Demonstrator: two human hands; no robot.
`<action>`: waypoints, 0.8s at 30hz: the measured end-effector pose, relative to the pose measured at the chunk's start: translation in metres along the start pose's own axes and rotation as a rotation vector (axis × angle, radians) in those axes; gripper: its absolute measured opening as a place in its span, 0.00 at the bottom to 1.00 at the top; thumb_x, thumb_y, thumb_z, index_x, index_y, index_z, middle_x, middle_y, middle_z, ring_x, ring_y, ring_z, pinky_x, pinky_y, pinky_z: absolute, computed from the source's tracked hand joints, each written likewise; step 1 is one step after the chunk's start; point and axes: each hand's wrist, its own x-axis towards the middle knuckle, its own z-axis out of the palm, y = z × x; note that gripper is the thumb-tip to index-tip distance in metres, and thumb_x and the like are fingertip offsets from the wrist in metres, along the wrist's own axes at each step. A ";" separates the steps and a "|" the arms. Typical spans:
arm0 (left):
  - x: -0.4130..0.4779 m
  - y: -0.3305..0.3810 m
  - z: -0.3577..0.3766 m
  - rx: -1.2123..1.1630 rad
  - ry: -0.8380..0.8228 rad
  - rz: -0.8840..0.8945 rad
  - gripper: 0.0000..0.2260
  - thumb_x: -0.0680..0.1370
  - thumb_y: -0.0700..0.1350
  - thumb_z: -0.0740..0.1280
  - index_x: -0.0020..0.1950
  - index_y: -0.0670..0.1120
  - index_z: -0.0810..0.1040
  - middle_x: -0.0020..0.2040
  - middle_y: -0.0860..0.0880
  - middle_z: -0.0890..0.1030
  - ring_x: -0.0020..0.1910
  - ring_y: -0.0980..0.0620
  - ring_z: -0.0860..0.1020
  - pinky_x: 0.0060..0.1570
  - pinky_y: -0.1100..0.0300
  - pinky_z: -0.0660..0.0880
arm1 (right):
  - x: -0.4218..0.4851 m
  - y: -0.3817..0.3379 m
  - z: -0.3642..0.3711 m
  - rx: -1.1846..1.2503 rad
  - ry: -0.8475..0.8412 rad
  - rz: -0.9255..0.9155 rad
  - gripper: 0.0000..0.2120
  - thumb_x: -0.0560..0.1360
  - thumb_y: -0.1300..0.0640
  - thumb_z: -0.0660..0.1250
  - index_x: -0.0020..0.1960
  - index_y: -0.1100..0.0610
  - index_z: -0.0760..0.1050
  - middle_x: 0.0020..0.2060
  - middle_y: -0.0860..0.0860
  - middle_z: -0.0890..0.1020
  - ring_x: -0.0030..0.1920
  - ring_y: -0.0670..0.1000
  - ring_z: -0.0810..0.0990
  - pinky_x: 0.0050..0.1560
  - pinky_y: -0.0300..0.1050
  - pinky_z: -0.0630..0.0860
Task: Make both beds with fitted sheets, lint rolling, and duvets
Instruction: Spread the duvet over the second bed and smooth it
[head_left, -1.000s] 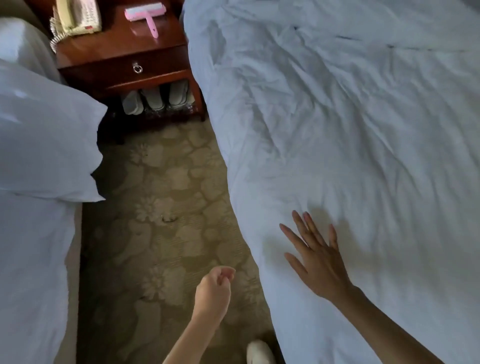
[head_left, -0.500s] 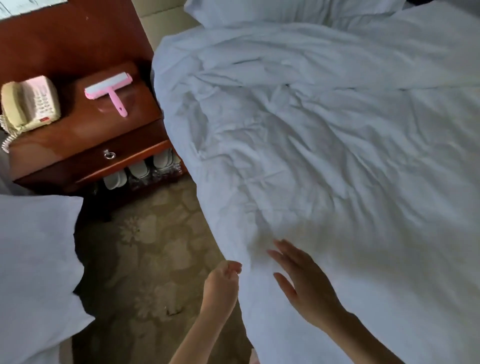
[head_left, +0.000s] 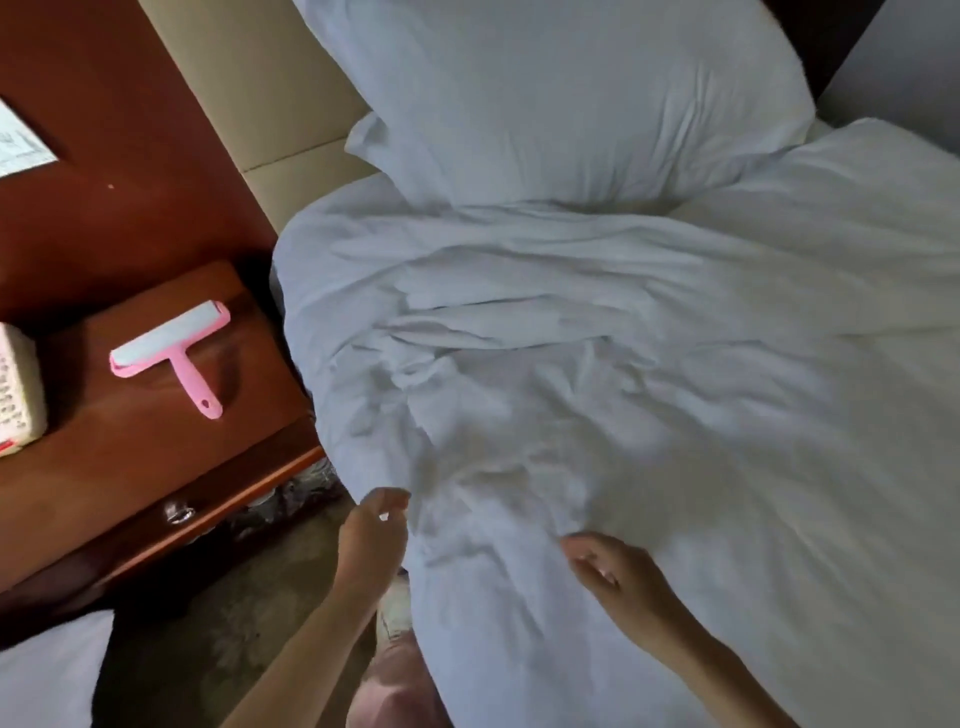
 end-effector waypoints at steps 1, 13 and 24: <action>0.032 0.019 -0.010 0.017 0.024 0.027 0.12 0.79 0.36 0.58 0.53 0.49 0.77 0.53 0.51 0.79 0.38 0.54 0.77 0.37 0.63 0.72 | 0.027 -0.015 -0.010 0.016 0.063 0.011 0.11 0.77 0.58 0.65 0.53 0.43 0.76 0.48 0.39 0.81 0.47 0.38 0.79 0.46 0.23 0.69; 0.301 0.192 -0.064 0.733 -0.112 0.464 0.42 0.74 0.49 0.71 0.77 0.55 0.45 0.78 0.46 0.39 0.76 0.41 0.39 0.67 0.36 0.57 | 0.208 -0.116 0.019 0.082 0.224 0.181 0.28 0.67 0.52 0.58 0.66 0.55 0.73 0.60 0.52 0.74 0.62 0.50 0.72 0.64 0.37 0.64; 0.254 0.189 -0.053 1.269 -0.256 0.701 0.11 0.79 0.48 0.56 0.38 0.48 0.72 0.31 0.53 0.70 0.46 0.48 0.80 0.39 0.60 0.70 | 0.200 -0.114 0.008 0.426 0.143 0.432 0.15 0.76 0.55 0.67 0.63 0.55 0.74 0.56 0.48 0.76 0.60 0.48 0.75 0.60 0.35 0.68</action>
